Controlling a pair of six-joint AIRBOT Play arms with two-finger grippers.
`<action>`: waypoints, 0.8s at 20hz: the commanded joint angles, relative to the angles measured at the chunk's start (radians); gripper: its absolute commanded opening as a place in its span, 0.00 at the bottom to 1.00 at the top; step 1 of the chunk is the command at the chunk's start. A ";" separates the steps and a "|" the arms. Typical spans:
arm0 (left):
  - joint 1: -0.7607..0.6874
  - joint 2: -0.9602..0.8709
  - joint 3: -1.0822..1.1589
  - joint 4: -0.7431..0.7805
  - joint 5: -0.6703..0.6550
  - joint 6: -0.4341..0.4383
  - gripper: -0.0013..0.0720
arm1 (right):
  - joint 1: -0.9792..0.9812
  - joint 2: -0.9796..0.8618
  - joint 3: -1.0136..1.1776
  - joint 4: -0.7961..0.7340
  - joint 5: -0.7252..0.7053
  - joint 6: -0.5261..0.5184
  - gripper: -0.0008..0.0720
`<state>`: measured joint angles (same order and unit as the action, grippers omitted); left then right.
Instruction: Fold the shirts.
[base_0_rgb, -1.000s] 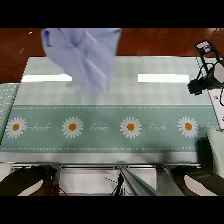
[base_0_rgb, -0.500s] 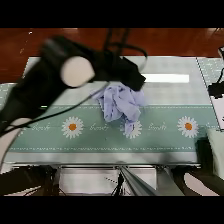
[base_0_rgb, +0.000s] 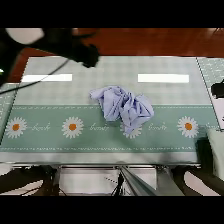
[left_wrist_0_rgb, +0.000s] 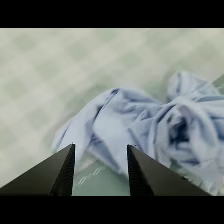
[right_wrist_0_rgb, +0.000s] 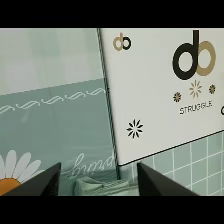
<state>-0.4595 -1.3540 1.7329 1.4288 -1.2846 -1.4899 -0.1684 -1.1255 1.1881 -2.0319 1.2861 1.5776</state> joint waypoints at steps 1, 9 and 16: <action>0.303 0.021 -0.143 -0.223 -0.220 0.067 0.59 | -0.004 -0.001 0.001 0.073 -0.016 -0.034 0.73; 0.473 -0.010 -0.767 -0.727 0.020 0.234 0.86 | -0.004 -0.037 0.000 0.401 0.010 -0.181 0.74; 0.265 -0.198 -0.776 -0.815 0.191 0.283 0.86 | -0.004 -0.079 0.000 0.430 0.117 -0.187 0.74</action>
<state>-0.1303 -1.4845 0.9730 0.6922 -1.1664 -1.2446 -0.1726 -1.1942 1.1885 -1.6295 1.3594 1.4010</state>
